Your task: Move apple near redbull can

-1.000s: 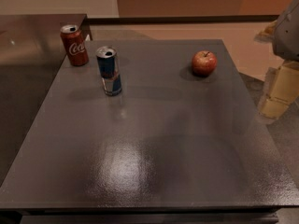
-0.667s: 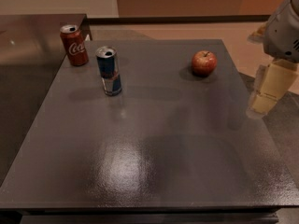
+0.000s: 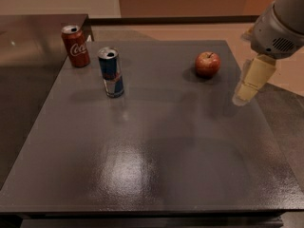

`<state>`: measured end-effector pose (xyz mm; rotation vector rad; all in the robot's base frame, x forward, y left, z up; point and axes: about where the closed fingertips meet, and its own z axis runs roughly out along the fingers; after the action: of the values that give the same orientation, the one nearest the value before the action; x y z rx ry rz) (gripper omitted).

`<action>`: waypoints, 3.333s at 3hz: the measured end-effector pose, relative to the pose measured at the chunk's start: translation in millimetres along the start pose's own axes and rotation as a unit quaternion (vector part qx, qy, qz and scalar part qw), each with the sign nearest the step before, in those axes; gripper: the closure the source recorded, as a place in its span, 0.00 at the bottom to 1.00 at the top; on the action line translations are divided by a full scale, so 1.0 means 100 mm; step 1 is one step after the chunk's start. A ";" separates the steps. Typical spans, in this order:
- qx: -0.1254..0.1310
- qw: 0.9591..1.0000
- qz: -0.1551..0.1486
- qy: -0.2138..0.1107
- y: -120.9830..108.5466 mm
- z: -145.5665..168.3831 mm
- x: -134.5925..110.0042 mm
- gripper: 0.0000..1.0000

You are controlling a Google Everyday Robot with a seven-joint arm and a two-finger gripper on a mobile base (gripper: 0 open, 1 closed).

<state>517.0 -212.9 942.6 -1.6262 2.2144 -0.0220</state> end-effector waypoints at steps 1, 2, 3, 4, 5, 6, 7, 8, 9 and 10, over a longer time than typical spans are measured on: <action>0.017 1.000 0.011 -0.015 -0.29 0.24 -0.06 0.00; 0.024 0.999 0.020 -0.029 -0.61 0.48 -0.15 0.00; 0.014 0.998 0.037 -0.043 -0.90 0.71 -0.20 0.00; -0.003 0.997 0.057 -0.055 -1.08 0.90 -0.21 0.00; -0.020 0.996 0.064 -0.061 -1.13 1.07 -0.25 0.00; -0.033 0.995 0.067 -0.062 -1.12 1.21 -0.27 0.00; -0.041 0.995 0.068 -0.061 -1.10 1.27 -0.27 0.00; -0.052 0.994 0.070 -0.061 -1.06 1.33 -0.29 0.16; -0.056 0.994 0.069 -0.063 -1.03 1.34 -0.30 0.40; -0.059 0.994 0.066 -0.068 -1.02 1.32 -0.34 0.63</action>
Offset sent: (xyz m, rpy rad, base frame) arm 0.1246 0.0066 -0.0391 0.0889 -0.0771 -0.0582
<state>660.4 -186.3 855.6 -1.4875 2.2498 0.2522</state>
